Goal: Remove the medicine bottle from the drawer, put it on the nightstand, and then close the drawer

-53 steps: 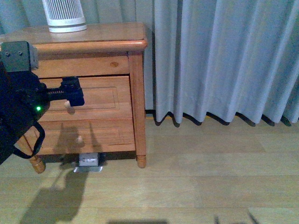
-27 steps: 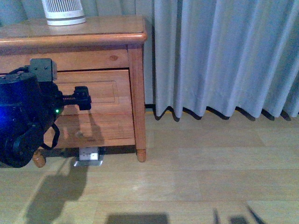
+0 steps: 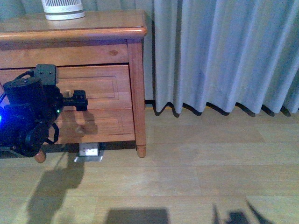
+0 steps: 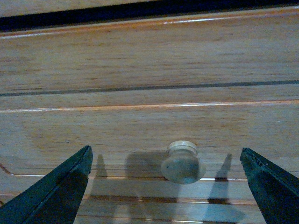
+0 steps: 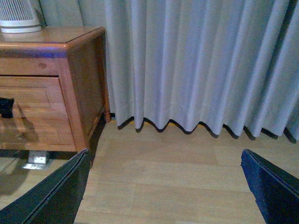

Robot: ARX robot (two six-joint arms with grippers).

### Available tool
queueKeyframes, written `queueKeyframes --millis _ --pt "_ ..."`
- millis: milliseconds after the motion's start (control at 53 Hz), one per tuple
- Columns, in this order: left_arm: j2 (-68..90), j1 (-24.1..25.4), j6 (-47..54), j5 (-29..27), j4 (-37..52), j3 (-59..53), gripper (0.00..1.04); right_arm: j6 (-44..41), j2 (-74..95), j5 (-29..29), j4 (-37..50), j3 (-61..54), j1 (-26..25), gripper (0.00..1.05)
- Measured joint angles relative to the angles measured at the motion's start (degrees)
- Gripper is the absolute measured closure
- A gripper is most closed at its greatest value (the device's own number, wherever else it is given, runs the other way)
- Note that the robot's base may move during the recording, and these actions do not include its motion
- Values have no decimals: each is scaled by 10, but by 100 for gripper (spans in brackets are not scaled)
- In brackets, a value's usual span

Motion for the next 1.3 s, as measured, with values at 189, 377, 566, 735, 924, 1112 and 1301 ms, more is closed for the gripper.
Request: queueKeyframes --millis 189,377,566,735,924,1112,1301 --pt "11 0 0 0 -8 17 7 0 0 0 0 0 0 7" --pt "15 0 0 1 -17 25 7 0 0 0 0 0 0 7" --pt "15 -1 0 0 -22 26 36 0 0 0 0 0 0 7" --pt "15 -1 0 0 -23 28 63 0 0 0 0 0 0 7" --pt "15 -5 0 -2 -27 29 80 0 0 0 0 0 0 7" --pt "15 -5 0 -2 -29 29 80 0 0 0 0 0 0 7" --pt "12 -5 -2 -2 -8 12 81 0 0 0 0 0 0 7"
